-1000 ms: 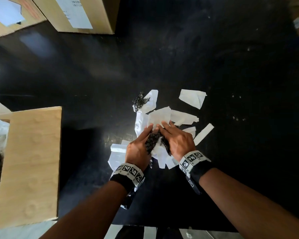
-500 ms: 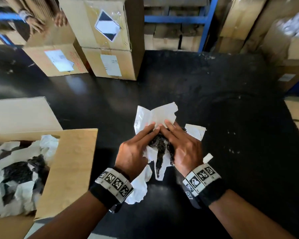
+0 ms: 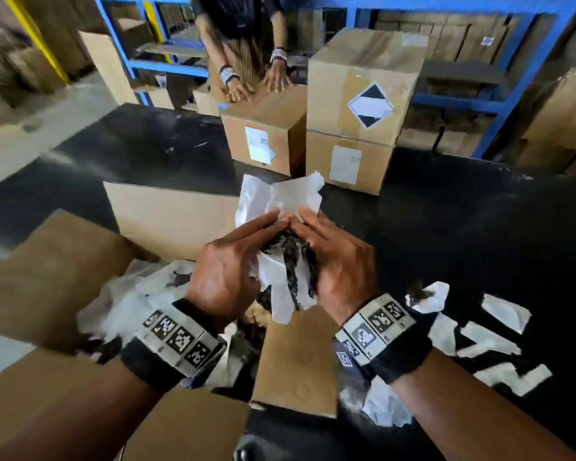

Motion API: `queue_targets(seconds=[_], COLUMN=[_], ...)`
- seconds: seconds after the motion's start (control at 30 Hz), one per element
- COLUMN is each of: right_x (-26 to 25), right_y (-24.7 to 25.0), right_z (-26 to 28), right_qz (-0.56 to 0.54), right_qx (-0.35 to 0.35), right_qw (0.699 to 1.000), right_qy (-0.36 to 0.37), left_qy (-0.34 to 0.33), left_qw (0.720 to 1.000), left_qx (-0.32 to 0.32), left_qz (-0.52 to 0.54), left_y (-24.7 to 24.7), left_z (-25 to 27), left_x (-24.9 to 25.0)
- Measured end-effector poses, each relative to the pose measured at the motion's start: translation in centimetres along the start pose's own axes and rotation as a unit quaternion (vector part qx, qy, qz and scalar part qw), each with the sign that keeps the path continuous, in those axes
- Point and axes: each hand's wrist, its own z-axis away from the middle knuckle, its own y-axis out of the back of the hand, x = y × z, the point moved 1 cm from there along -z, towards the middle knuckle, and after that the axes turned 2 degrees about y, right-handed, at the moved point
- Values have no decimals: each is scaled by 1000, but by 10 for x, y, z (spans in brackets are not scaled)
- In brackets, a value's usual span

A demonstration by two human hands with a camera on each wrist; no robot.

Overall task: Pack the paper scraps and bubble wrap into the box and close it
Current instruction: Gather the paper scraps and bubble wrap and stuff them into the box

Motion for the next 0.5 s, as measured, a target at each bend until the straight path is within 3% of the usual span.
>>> queue_targets(seconds=[0.17,0.33,0.4,0.43,0.5], right_x=[-80,-111,-112,-110,-107], right_y=[-97,-176,-202,-215,-230], right_z=[-32,-17,-5,2,12], right_qz=[-6,36,51,59,77], right_qx=[-42,-156,-272,-351,-517], right_qw=[999,984,954,924,832], right_qy=[-18,-77,-116,-139,-186], left_qy=[47,74,107,128,159], left_qw=[998,990,975,960,909], left_qx=[-36,-118,-189,-245,-368], left_qz=[-1,8,-36,-54,-115], left_y=[61,76,61,51,37], left_z=[40,74,87,94,108], left_x=[-108,-182,-210,-225,-252])
